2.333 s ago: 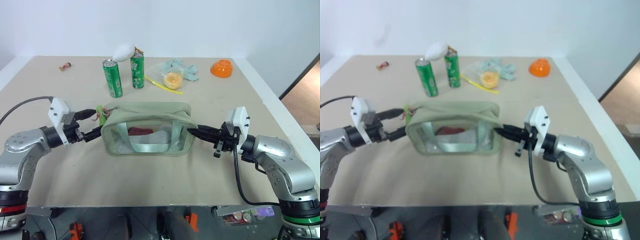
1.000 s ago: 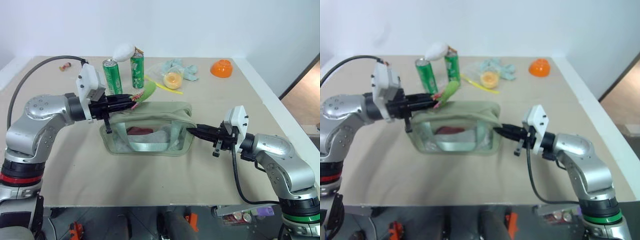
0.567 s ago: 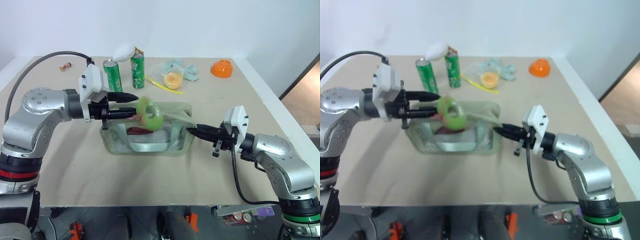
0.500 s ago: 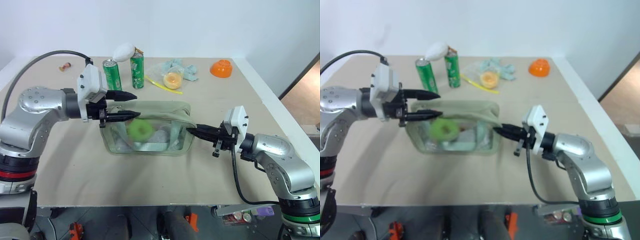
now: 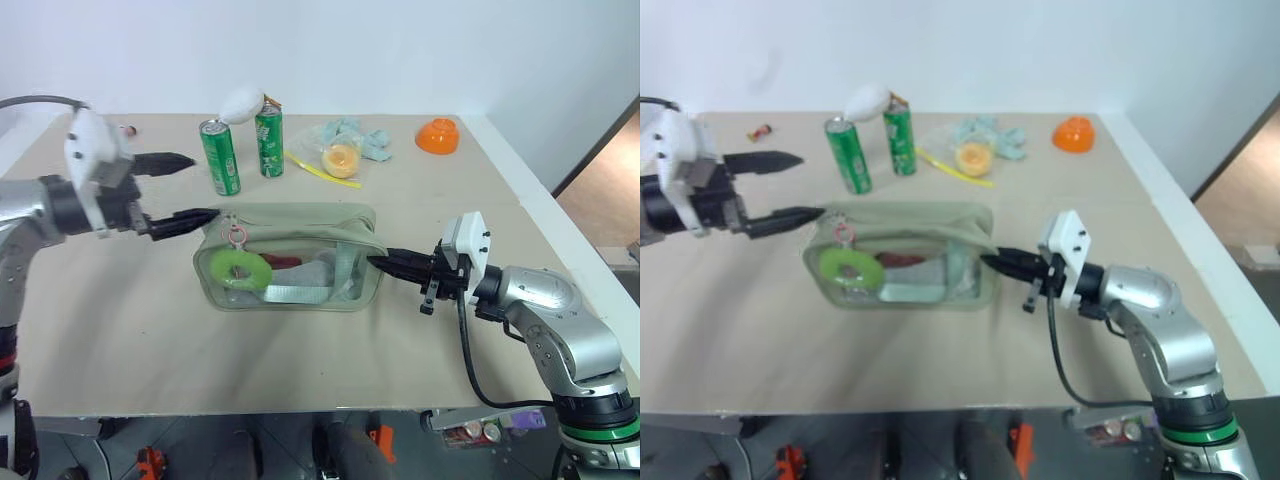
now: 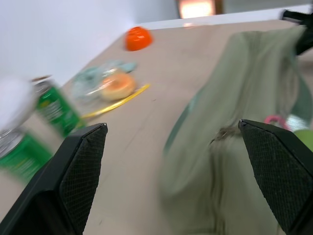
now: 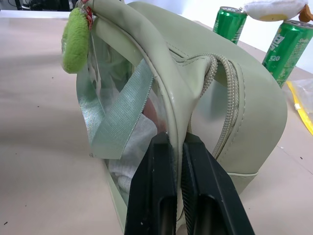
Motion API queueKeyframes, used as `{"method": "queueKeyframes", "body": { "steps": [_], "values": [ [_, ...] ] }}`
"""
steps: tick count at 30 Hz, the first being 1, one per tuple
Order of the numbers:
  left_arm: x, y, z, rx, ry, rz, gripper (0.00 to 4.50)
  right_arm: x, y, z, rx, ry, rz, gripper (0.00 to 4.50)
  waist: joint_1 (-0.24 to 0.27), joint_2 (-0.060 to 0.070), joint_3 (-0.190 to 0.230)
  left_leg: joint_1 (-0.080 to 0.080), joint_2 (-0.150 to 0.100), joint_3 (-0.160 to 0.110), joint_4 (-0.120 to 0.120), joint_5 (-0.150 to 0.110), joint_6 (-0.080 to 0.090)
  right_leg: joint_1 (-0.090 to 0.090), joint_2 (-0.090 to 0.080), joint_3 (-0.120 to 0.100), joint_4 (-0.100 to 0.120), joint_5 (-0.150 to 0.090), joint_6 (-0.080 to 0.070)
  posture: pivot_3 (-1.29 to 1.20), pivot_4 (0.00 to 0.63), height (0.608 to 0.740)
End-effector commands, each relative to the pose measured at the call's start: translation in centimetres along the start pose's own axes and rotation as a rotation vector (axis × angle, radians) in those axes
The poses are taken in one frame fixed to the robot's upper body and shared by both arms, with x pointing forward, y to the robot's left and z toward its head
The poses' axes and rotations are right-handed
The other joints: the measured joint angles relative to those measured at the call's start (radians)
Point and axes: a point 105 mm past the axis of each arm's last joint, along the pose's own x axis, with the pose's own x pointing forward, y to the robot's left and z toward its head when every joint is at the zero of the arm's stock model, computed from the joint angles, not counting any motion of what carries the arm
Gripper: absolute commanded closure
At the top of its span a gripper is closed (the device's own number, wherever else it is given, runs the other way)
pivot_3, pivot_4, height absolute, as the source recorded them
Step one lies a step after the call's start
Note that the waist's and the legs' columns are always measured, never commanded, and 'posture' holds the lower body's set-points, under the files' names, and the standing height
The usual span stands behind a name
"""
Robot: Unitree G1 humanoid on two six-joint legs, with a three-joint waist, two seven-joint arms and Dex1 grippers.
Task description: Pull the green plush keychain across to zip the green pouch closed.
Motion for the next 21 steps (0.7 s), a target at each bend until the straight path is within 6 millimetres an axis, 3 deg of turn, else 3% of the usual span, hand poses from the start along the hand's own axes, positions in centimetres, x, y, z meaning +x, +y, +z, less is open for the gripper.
{"method": "queueKeyframes", "body": {
  "steps": [1,6,10,21],
  "values": [
    [-1.5,-1.0,-0.2,-0.011,0.006,0.012,0.04,0.2,0.0,0.9,-0.031,-0.029,0.015,4.5,-0.002,0.0,0.0,0.0,0.001,0.0,0.0,0.0,0.0,0.0,0.0,0.0,0.0,0.0,0.0,0.0,0.15,0.74],
    [-2.4,-2.4,-1.4,-0.095,0.003,0.029,0.04,0.2,-0.1,0.9,-0.035,-0.027,0.023,4.5,-0.001,0.0,0.0,0.0,0.001,0.0,0.001,0.0,0.0,0.0,-0.003,0.0,0.0,0.0,0.0,0.0,0.15,0.74],
    [-1.7,-3.5,-2.1,-0.124,-0.006,0.029,0.04,0.4,-0.1,0.9,-0.036,-0.029,0.027,4.5,-0.001,0.0,0.0,0.001,0.001,0.0,0.0,0.0,0.0,0.0,-0.002,0.001,0.0,0.0,0.0,0.0,0.15,0.74],
    [-0.9,-3.2,-3.7,-0.116,0.025,0.023,0.04,0.2,-0.2,1.0,-0.038,-0.023,0.022,4.5,-0.002,0.0,0.0,0.001,0.001,0.0,0.0,0.0,0.0,0.0,-0.001,0.001,0.0,0.0,-0.001,0.0,0.15,0.74]
  ]
}}
